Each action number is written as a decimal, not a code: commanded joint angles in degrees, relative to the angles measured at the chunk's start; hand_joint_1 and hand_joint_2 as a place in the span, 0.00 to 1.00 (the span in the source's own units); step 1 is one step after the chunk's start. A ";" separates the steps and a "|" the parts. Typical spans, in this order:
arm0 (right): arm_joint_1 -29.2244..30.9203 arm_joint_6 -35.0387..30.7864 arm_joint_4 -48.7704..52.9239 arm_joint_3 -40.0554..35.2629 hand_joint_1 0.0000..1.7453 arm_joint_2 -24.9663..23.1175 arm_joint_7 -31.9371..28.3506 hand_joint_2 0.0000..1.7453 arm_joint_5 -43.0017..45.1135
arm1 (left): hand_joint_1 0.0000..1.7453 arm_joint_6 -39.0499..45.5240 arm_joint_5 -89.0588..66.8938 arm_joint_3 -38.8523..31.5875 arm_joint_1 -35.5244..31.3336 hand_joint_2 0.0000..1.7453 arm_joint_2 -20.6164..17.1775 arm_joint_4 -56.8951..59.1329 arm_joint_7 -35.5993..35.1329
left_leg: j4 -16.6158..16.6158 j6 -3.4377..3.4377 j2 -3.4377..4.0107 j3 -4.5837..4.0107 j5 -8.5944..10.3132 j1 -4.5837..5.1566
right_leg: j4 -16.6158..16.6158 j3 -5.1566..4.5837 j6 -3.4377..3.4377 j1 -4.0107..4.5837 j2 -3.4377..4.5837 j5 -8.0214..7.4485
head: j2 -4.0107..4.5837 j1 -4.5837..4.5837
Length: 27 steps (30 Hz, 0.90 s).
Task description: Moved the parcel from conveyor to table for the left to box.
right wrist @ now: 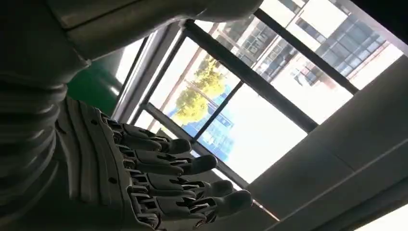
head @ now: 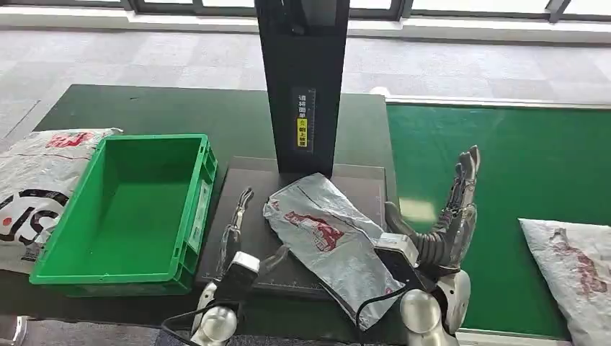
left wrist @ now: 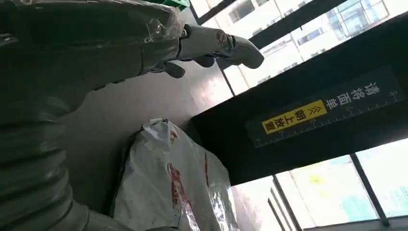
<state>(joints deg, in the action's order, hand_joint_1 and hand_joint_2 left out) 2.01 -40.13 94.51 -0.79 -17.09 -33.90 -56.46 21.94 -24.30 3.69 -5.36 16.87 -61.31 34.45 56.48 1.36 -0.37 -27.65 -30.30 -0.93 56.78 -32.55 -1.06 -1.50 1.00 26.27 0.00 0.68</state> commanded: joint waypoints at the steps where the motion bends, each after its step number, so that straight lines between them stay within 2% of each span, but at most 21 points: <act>1: -1.72 0.13 2.69 3.85 0.00 -2.91 -1.74 1.00 2.37 | 0.00 -1.93 -3.28 1.70 -5.75 1.00 2.10 6.32 -1.39 | -0.01 -0.07 -0.30 -0.11 0.08 0.00 | -0.04 0.03 0.10 0.03 -0.41 0.02 | 0.00 0.00; 4: -1.41 0.13 1.66 3.03 0.00 -2.91 -1.09 1.00 1.67 | 0.00 -2.99 -5.36 3.82 -7.27 1.00 2.83 8.96 -2.37 | 0.02 -0.07 -0.28 -0.10 0.06 0.00 | -0.01 0.01 0.07 0.02 -0.36 0.03 | 0.00 0.00; 6: -0.83 0.13 0.27 2.28 0.00 -2.91 -1.50 1.00 1.72 | 0.00 -3.74 -9.00 8.73 -11.81 1.00 3.13 14.45 -6.31 | 0.04 -0.07 -0.39 -0.15 0.10 0.00 | -0.01 0.01 0.07 0.03 -0.46 0.02 | 0.00 0.00; 9: -0.37 0.13 -0.27 1.19 0.00 -2.91 -1.08 1.00 1.74 | 0.00 -0.30 -7.68 15.17 -17.38 1.00 3.13 21.56 -10.60 | 0.06 -0.09 -0.50 -0.21 0.14 0.03 | -0.01 -0.01 0.09 0.01 -0.61 0.01 | 0.00 0.00; 19: 1.52 0.13 -1.85 -0.69 0.00 -2.91 1.18 1.00 0.22 | 0.00 1.88 -12.30 16.47 -22.88 1.00 3.13 30.17 -17.44 | -0.06 -0.05 -0.01 -0.02 0.04 0.00 | -0.03 0.06 0.11 0.01 -0.09 -0.08 | 0.00 0.00; 27: 0.27 0.13 -0.15 -1.29 0.00 -2.91 2.83 1.00 -1.09 | 0.00 1.39 -18.03 22.86 -25.96 1.00 3.13 36.58 -27.66 | -0.09 -0.06 -0.01 -0.01 0.05 0.00 | -0.07 0.09 0.12 0.02 -0.11 -0.10 | 0.00 0.00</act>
<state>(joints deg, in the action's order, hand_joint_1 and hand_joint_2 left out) 1.95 -40.06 95.80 -1.38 -17.09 -31.89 -57.29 23.34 -39.08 18.55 -25.59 21.13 -35.65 12.56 56.49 1.35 -0.41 -27.71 -30.30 -0.93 56.79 -32.50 -1.07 -1.52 0.96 26.21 0.00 0.68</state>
